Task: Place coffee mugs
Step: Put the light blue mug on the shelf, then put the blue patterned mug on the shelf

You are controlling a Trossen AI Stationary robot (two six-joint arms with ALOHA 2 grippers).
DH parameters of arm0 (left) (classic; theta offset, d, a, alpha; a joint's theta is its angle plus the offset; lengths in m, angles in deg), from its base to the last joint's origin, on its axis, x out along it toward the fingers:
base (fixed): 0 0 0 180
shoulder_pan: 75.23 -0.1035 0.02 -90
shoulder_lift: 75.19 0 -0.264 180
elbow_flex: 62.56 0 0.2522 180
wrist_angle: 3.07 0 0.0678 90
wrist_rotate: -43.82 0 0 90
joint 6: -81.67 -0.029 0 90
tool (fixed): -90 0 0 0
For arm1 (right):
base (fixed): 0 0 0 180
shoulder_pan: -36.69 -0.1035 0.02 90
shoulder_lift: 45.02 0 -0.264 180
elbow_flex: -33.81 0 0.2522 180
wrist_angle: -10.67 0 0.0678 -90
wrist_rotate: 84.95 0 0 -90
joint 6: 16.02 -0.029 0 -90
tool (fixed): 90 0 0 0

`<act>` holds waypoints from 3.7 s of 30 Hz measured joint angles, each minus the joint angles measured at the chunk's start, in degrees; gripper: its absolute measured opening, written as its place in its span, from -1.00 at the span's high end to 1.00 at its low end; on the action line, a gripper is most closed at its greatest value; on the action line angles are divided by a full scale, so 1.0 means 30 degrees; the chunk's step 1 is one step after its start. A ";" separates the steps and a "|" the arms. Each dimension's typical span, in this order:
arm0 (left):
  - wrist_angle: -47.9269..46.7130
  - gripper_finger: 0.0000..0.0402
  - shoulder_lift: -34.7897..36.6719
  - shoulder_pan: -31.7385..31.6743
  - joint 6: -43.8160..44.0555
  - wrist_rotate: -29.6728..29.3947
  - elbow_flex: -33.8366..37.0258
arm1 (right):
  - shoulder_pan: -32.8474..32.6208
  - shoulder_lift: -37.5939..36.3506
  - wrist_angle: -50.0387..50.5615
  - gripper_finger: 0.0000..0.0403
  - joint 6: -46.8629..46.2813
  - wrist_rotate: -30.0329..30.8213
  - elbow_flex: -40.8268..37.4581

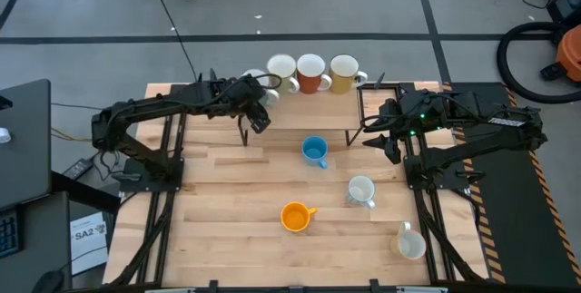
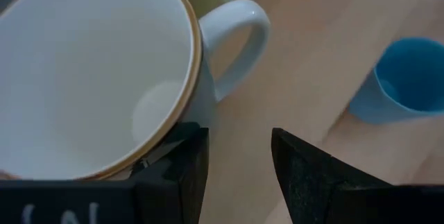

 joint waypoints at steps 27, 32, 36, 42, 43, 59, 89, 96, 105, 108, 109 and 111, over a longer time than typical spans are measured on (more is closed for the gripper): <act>0.1077 0.18 0.0007 -0.2212 0.0007 -0.0016 0.0000 | -0.0003 0.0000 0.0004 -0.02 0.0000 0.0000 0.0000; 0.1078 0.18 0.0007 -0.2297 0.0007 -0.0016 -0.0001 | 0.0003 0.0000 0.0001 -0.02 0.0000 0.0000 0.0000; 0.1177 0.18 0.0007 -0.2297 0.0014 -0.0023 -0.0007 | -0.0001 0.0000 -0.0003 -0.02 0.0000 0.0000 0.0000; 0.1790 0.18 0.0007 -0.2297 0.0015 -0.0031 -0.0007 | 0.0001 0.0000 0.0001 -0.02 0.0000 0.0000 0.0000; 0.1869 0.18 0.0007 -0.2297 0.0015 -0.0037 -0.0007 | -0.0001 0.0000 -0.0003 -0.02 0.0000 0.0000 0.0000; 0.0858 0.18 0.1594 0.0912 0.2520 0.2349 -0.0030 | 0.0004 0.0000 0.0000 -0.02 0.0000 0.0000 0.0000; 0.0909 0.18 0.1785 1.1276 0.5122 0.0726 -0.0029 | -0.3333 0.0678 -0.0082 -0.02 -0.8928 -0.0695 -0.4782; 0.0909 0.18 0.1785 1.1261 0.5115 0.0385 -0.0022 | -0.4136 0.0670 -0.0065 -0.02 -1.0005 0.0251 -0.5987; 0.0909 0.18 0.1778 1.1269 0.5109 0.0385 -0.0022 | -0.4849 0.0699 -0.0202 -0.02 -1.1698 0.0149 -0.8173; 0.0909 0.18 0.1778 1.1269 0.5107 0.0385 -0.0022 | -0.5031 0.0699 -0.0764 -0.02 -1.2397 0.0146 -0.8838; 0.0909 0.18 0.1778 1.1269 0.5107 0.0385 -0.0022 | -0.5104 0.0699 -0.1014 -0.02 -1.2480 0.0146 -0.9043; 0.0909 0.18 0.1776 1.1269 0.5107 0.0385 -0.0021 | -0.5185 0.0702 -0.1570 -0.02 -1.2489 0.0136 -0.9362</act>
